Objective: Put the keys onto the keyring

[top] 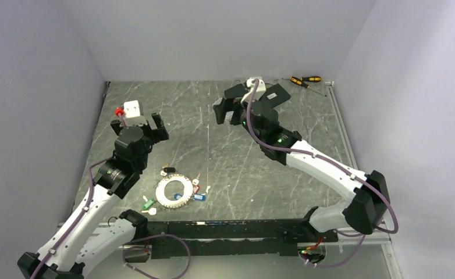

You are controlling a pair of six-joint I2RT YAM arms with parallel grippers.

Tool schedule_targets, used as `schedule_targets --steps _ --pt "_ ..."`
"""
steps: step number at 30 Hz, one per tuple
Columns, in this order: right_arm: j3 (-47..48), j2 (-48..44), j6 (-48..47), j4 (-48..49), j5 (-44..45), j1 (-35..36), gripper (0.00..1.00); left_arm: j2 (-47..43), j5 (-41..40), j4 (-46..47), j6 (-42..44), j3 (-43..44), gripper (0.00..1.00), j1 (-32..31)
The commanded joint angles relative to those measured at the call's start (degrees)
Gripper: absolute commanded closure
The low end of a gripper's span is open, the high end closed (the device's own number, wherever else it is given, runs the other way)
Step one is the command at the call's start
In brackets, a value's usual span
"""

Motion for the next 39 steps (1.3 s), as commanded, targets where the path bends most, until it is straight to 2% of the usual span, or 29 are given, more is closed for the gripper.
schedule_targets --steps 1,6,9,15,18,23,28,34,39 --pt "-4.5 -3.1 -2.1 -4.1 7.1 -0.3 0.0 -1.7 -2.2 4.2 -0.3 -1.7 0.01 0.0" --pt "-3.5 -5.2 0.5 -12.4 5.9 -0.2 0.0 -0.8 -3.0 1.6 -1.1 0.1 0.01 0.1" --pt "-4.6 -6.6 0.1 -12.1 2.5 -0.2 0.0 -2.7 1.1 2.8 2.4 -0.5 0.01 0.0" --pt "-7.6 -8.0 1.3 -8.8 -4.9 0.3 0.0 -12.5 11.6 6.3 7.8 -4.2 0.01 0.1" --pt "-4.8 -4.8 3.0 -12.6 -6.4 1.6 0.0 -15.2 13.8 6.4 10.4 -5.3 0.01 0.2" --pt "0.5 4.1 3.9 -17.9 -5.7 5.7 0.0 -14.4 7.6 3.0 10.2 -2.9 0.01 0.2" --pt "4.4 11.3 4.2 -20.2 -9.4 9.5 0.0 -14.9 5.5 2.0 10.2 -2.4 0.01 0.3" --pt "7.5 18.5 3.3 -21.5 -8.0 14.7 0.07 -15.7 4.9 1.4 10.0 -2.0 0.03 0.3" --pt "11.4 24.7 2.4 -22.9 -9.2 16.1 0.16 -15.8 4.8 1.3 9.9 -2.0 0.03 0.3"
